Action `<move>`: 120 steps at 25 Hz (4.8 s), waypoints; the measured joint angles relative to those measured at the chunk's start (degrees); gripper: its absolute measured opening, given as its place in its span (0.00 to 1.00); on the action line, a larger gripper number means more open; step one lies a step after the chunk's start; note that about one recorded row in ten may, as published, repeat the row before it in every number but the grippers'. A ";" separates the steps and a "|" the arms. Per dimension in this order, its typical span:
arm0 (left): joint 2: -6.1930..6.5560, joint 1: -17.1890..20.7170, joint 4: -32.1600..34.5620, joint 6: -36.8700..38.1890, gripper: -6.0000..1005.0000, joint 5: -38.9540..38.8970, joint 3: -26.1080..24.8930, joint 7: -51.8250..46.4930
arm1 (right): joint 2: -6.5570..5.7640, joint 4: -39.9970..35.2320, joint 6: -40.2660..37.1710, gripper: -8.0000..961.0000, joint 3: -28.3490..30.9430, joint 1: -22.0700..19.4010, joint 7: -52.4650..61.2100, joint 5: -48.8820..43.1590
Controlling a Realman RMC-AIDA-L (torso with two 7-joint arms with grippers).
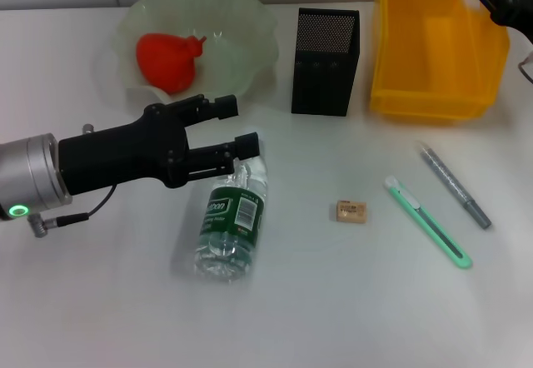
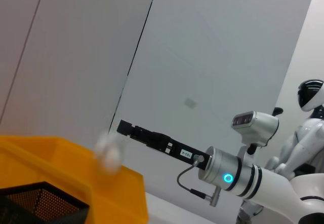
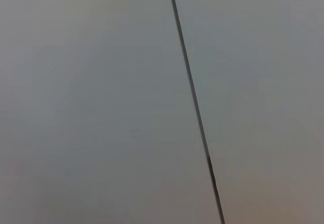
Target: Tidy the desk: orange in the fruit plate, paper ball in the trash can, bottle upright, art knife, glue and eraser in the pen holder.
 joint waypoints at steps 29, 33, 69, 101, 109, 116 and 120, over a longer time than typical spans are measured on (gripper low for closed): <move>0.03 -5.61 9.63 -6.42 0.79 2.09 -4.08 -32.51 | -7.14 -17.29 -27.31 0.78 -20.84 -14.46 25.62 -9.41; 0.24 -6.97 15.69 -8.78 0.79 6.69 -4.08 -46.02 | -7.46 -18.08 -27.43 0.78 -20.73 -14.64 25.77 -13.17; -1.61 -33.10 21.06 -4.89 0.78 55.94 -2.72 -89.90 | -7.03 -21.93 -26.06 0.78 -21.36 -10.56 25.89 -34.22; -2.57 -33.22 7.02 -23.72 0.78 56.03 7.00 -90.37 | -6.23 -21.93 -26.15 0.78 -21.45 -9.92 25.32 -34.28; -2.79 -33.26 5.25 -25.66 0.78 55.98 7.02 -89.93 | -6.15 -21.93 -26.08 0.78 -21.44 -9.73 25.32 -34.28; -2.85 -33.21 3.91 -27.15 0.78 55.19 7.04 -89.56 | -6.15 -21.92 -26.06 0.78 -21.26 -9.41 25.32 -34.27; -2.84 -33.19 3.04 -28.11 0.78 54.05 7.04 -88.96 | -6.15 -21.93 -26.06 0.78 -21.31 -9.32 25.32 -34.27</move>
